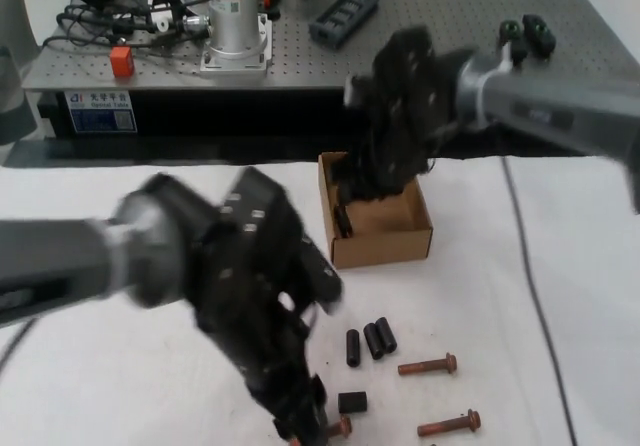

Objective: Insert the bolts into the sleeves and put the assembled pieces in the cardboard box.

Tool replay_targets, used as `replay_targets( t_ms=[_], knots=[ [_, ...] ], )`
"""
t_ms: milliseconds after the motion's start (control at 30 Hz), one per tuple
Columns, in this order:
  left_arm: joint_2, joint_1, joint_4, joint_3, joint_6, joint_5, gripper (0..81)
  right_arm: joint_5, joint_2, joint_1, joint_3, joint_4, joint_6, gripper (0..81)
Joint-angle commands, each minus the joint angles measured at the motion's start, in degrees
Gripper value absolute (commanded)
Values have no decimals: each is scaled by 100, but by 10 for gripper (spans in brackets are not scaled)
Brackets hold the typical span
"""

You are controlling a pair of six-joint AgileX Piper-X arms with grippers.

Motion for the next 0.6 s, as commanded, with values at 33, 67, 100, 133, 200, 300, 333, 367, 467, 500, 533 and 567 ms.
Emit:
replay_targets(
  t_ms=[33,67,100,133,200,300,333,367,467,500,533,567],
  knots=[
    [1200,-559,1053,-1138,1313,-768,391,-118,-501,-68,123,32,-37,324],
    [1302,-611,1116,-1240,1368,-854,391,-118,-696,-82,291,9,-56,324],
    [1415,-642,1189,-1338,1448,-970,391,-118,-883,-89,432,-14,-58,324],
    [1507,-669,1257,-1421,1507,-1030,391,-118,-1039,-100,619,-54,-56,324],
    [1642,-682,1348,-1550,1600,-1030,391,-118,-1416,-112,1040,-198,-56,324],
    [1754,-682,1426,-1666,1601,-1030,391,-93,-1928,-118,1712,-461,-39,324],
    [1772,-682,1423,-1676,1618,-1030,390,-77,-2100,-133,1887,-542,-41,324],
    [1783,-682,1423,-1674,1617,-1030,384,-77,-2265,-129,2099,-616,-25,324],
    [1839,-715,1346,-1674,1617,-1030,321,-77,-2669,-144,2589,-645,-12,324],
    [1858,-741,1316,-1674,1617,-1030,280,-77,-2798,-164,2750,-645,-12,324],
    [1878,-769,1298,-1674,1617,-985,235,-77,-2897,-175,2898,-632,-12,324],
    [1903,-794,1298,-1674,1617,-976,196,-77,-3024,-196,3042,-633,-12,324]
  ],
)
